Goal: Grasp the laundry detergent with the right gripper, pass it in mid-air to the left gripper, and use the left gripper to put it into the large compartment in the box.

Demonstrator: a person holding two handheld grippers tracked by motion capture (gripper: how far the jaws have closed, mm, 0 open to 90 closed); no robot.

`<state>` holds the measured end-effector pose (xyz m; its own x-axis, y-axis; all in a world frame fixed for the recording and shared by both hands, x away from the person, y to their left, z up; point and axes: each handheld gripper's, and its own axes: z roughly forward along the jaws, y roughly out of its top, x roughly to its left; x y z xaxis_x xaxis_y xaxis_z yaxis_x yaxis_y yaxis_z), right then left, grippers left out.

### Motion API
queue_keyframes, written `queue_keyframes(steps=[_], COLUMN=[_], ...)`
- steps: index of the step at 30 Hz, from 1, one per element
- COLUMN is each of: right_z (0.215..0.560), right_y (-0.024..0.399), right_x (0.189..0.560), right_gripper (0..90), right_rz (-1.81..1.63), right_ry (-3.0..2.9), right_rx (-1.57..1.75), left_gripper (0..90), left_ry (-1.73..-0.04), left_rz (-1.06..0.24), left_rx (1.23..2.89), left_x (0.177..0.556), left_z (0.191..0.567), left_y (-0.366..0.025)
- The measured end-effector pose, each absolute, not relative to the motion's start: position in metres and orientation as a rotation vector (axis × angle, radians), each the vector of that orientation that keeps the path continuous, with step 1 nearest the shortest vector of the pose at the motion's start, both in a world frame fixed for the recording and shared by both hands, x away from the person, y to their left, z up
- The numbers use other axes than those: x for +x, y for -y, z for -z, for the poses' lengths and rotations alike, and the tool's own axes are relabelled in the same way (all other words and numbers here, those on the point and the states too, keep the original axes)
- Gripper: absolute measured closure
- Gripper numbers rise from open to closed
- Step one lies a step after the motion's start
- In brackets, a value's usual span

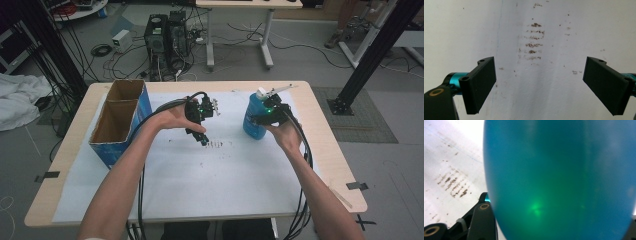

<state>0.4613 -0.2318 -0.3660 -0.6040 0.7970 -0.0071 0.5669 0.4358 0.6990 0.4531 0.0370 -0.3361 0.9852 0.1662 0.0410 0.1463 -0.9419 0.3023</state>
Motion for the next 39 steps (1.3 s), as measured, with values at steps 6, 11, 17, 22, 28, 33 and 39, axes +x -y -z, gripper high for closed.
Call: queue_keyframes(steps=[6,11,17,22,28,33,39], right_z=[0.367,0.367,0.368,0.367,0.353,0.334,0.321], right_y=[0.233,0.236,0.239,0.240,0.238,0.228,0.217], right_x=[0.462,0.462,0.463,0.461,0.448,0.428,0.412], right_gripper=[45.6,46.4,46.9,47.3,47.3,47.2,47.2], right_rz=[-0.980,-0.996,-1.024,-1.030,-1.097,-1.126,-1.169], right_ry=[-2.356,-2.357,-2.356,-2.385,-2.450,-2.552,-2.666], right_rx=[1.166,1.169,1.170,1.148,1.046,0.837,0.644], left_gripper=[11.4,11.4,11.4,11.4,11.4,11.5,11.5], left_ry=[-0.230,-0.228,-0.241,-0.271,-0.341,-0.297,-0.224], left_rz=[-0.094,-0.096,-0.104,-0.112,-0.123,-0.109,-0.107], left_rx=[2.825,2.826,2.827,2.815,2.756,2.711,2.703], left_x=[0.453,0.453,0.452,0.453,0.451,0.439,0.425], left_z=[0.336,0.336,0.334,0.330,0.318,0.293,0.260], left_y=[-0.037,-0.037,-0.039,-0.045,-0.053,-0.058,-0.059])
